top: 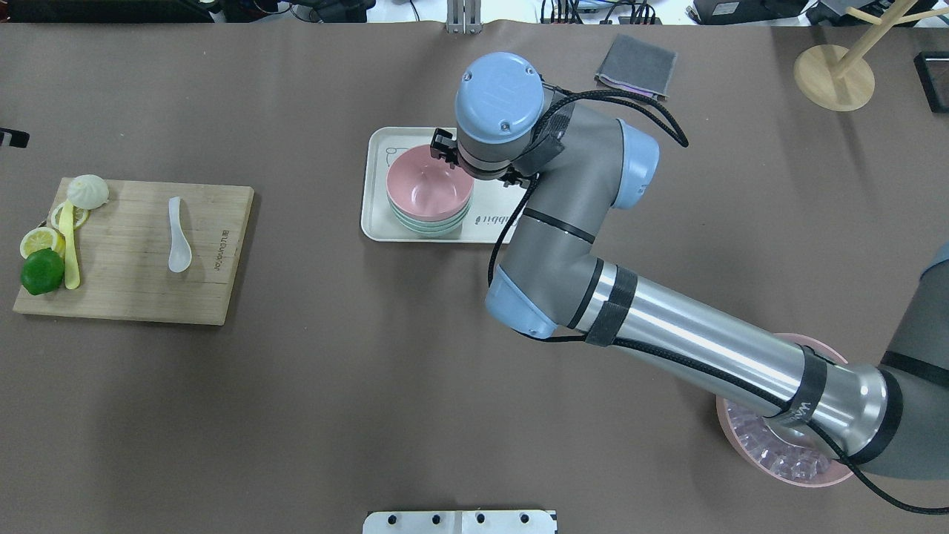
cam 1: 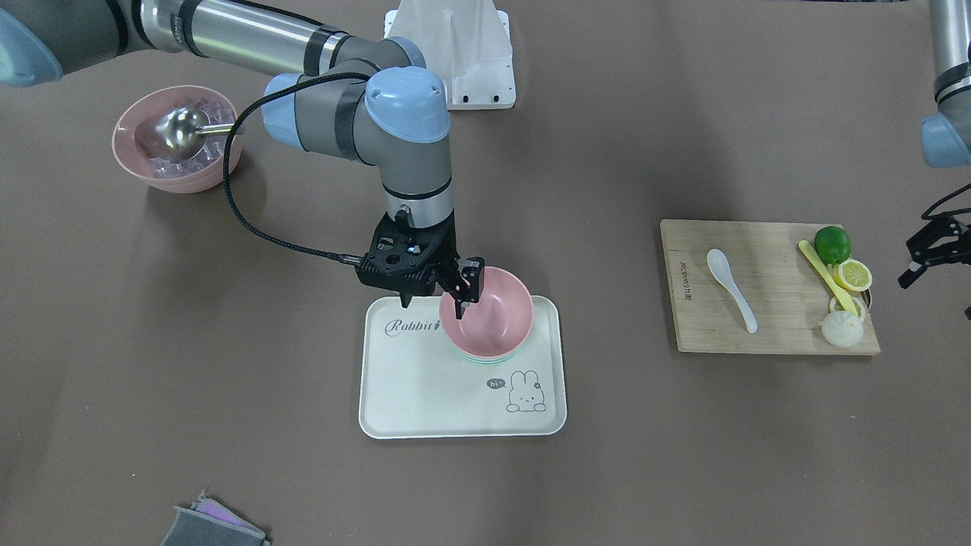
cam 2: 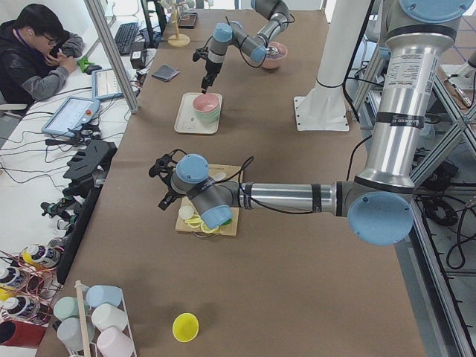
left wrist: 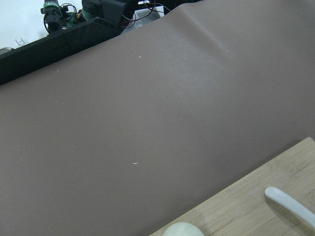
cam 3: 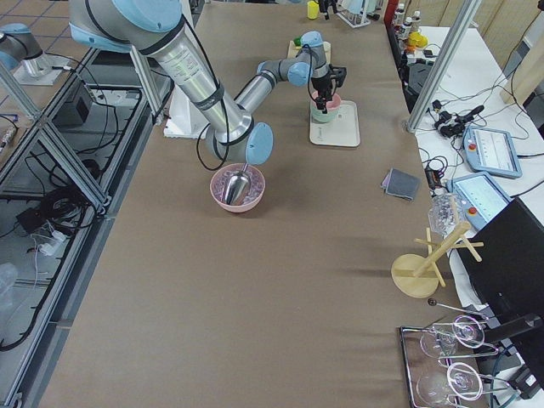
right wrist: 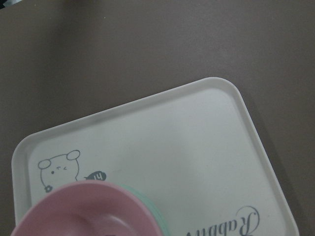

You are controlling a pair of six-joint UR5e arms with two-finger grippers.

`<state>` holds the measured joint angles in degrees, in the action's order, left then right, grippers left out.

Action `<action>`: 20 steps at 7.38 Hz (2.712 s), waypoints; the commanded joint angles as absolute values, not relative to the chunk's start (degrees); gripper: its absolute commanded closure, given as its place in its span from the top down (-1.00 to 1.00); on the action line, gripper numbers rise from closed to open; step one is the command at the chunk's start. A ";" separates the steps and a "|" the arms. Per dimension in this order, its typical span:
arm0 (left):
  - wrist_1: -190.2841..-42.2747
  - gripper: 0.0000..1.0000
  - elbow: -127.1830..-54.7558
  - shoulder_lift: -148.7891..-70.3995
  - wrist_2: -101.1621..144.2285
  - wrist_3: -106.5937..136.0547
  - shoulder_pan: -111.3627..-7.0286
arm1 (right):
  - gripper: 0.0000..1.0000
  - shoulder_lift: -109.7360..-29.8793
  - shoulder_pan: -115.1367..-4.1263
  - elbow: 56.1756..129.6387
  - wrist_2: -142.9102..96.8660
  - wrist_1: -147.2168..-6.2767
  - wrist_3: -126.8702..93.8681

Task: Stack pink bowl on green and place spoon
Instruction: 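Withdraw the right arm while the left gripper reaches toward the white spoon, then close the left gripper on the white spoon handle and lift it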

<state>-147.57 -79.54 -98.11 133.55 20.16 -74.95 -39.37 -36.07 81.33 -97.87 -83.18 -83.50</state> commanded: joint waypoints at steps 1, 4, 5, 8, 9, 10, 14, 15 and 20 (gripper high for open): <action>-147.66 0.95 -80.15 -99.49 133.42 33.59 -69.37 | 1.00 -45.14 -38.84 86.71 -100.27 -82.80 -78.08; -148.88 0.95 -83.23 -99.32 125.55 57.49 -59.89 | 1.00 -52.97 -44.19 90.60 -101.86 -82.53 -71.05; -150.10 0.95 -83.41 -99.40 118.55 62.88 -55.76 | 1.00 -55.35 -46.47 92.01 -102.65 -82.09 -65.45; -148.37 0.94 -84.11 -99.05 111.18 66.36 -50.45 | 1.00 -60.01 -55.60 92.11 -112.02 -80.00 -52.08; -145.92 0.91 -84.55 -99.14 111.01 65.92 -49.84 | 1.00 -62.81 -58.59 92.02 -115.45 -77.20 -48.03; -141.64 0.87 -87.07 -99.14 111.01 65.48 -49.57 | 1.00 -64.93 -60.71 92.02 -117.49 -75.34 -45.64; -121.73 0.89 -96.77 -98.71 106.26 60.93 -46.93 | 1.00 -70.38 -67.13 91.93 -121.98 -75.15 -35.36; -121.73 0.89 -96.42 -98.18 105.74 60.04 -46.93 | 1.00 -71.27 -67.76 91.93 -121.99 -75.15 -34.11; -126.63 0.33 -91.16 -99.05 103.09 60.03 -46.41 | 1.00 -75.40 -70.57 92.20 -122.08 -75.15 -32.53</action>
<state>-124.13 -93.03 -98.99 103.08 59.96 -46.45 -73.97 -69.54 92.07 -122.07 -75.15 -33.56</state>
